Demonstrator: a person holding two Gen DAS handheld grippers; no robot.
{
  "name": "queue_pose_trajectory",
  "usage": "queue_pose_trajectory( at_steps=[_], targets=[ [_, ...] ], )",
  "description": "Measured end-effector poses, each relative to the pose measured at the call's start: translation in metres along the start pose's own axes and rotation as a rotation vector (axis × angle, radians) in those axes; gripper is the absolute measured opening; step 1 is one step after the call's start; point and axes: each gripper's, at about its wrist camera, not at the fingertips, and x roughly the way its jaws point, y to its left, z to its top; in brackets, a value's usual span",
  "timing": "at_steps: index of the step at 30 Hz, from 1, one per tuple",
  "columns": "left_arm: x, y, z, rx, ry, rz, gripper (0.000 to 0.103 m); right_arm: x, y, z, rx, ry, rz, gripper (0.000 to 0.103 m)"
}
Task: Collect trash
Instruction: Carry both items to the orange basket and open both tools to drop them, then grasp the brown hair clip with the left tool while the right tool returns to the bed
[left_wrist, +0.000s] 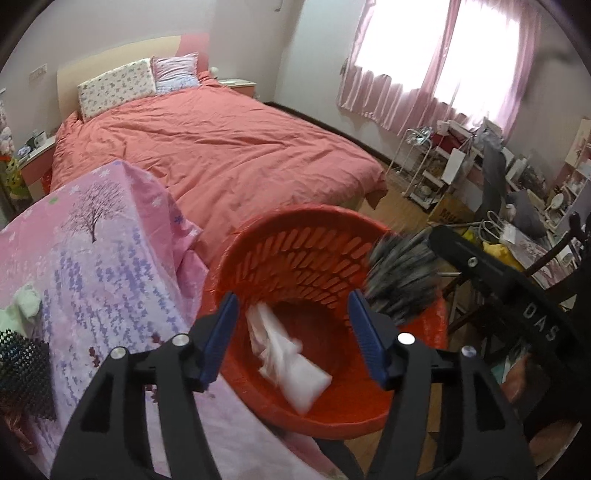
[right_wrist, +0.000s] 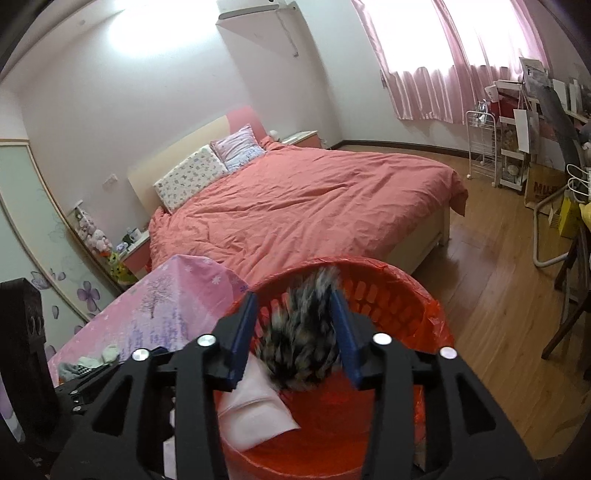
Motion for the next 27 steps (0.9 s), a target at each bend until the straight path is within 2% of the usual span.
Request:
queue_pose_trajectory(
  at_steps=[4,6,12,18,21,25,27],
  targets=[
    [-0.013,0.018,-0.011,-0.017,-0.008,0.036,0.063,-0.01,0.0,-0.008,-0.001,-0.002,-0.023,0.048],
    [-0.027,0.029,-0.021,-0.023,-0.026,0.084,0.068,-0.016,0.004,-0.008,-0.02,-0.009,-0.037,0.051],
    [-0.082,0.06,-0.064,-0.049,-0.072,0.218,0.073,-0.032,0.029,-0.017,-0.102,-0.027,-0.052,0.057],
    [-0.145,0.108,-0.11,-0.101,-0.123,0.36,0.074,-0.043,0.07,-0.039,-0.184,-0.004,0.006,0.058],
    [-0.178,0.142,-0.14,-0.161,-0.145,0.448,0.074,-0.044,0.089,-0.053,-0.222,0.021,0.036,0.058],
    [-0.203,0.187,-0.166,-0.256,-0.148,0.523,0.074,-0.043,0.114,-0.073,-0.261,0.059,0.066,0.058],
    [-0.207,0.203,-0.178,-0.302,-0.138,0.527,0.072,-0.041,0.127,-0.082,-0.28,0.082,0.089,0.058]
  ],
)
